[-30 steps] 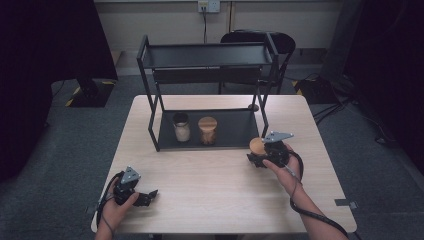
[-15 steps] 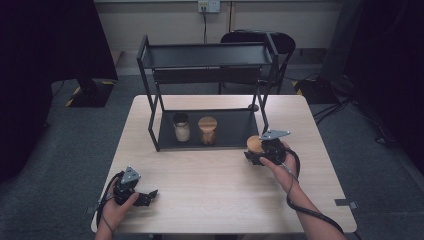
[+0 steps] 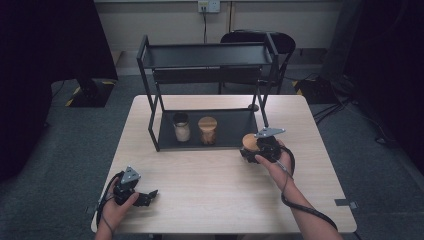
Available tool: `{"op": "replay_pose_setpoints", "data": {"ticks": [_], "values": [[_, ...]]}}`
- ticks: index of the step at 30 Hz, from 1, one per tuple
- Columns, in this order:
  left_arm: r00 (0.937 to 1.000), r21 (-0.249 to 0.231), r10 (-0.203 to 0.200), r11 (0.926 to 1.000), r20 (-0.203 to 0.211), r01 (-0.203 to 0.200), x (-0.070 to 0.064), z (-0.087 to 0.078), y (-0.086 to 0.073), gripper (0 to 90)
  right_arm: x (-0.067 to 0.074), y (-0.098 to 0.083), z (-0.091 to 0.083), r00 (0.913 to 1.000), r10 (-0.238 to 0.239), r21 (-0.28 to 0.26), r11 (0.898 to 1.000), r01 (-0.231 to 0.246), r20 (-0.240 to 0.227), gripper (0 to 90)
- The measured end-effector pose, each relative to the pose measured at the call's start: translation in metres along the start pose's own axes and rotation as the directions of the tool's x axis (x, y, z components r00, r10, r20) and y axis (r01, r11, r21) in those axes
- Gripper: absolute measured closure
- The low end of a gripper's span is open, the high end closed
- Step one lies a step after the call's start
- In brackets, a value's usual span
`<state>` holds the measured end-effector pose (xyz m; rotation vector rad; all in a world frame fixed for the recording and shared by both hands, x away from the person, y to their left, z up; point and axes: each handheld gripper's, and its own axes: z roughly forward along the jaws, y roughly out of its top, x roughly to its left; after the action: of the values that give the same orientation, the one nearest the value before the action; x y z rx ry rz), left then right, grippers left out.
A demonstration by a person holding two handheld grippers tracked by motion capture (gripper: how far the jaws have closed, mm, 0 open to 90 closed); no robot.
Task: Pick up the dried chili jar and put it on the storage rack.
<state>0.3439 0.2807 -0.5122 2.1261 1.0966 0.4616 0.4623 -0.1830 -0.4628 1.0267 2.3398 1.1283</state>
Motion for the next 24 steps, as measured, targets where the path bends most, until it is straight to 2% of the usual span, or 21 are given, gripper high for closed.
{"op": "replay_pose_setpoints", "data": {"ticks": [24], "values": [[1.0000, 0.000, 0.002, 1.0000, 0.002, -0.002, 0.000, 0.000, 0.000, 0.2, 0.005, 0.013, 0.018, 1.0000, -0.004, 0.004, 1.000, 0.004, -0.006, 25.0]]}}
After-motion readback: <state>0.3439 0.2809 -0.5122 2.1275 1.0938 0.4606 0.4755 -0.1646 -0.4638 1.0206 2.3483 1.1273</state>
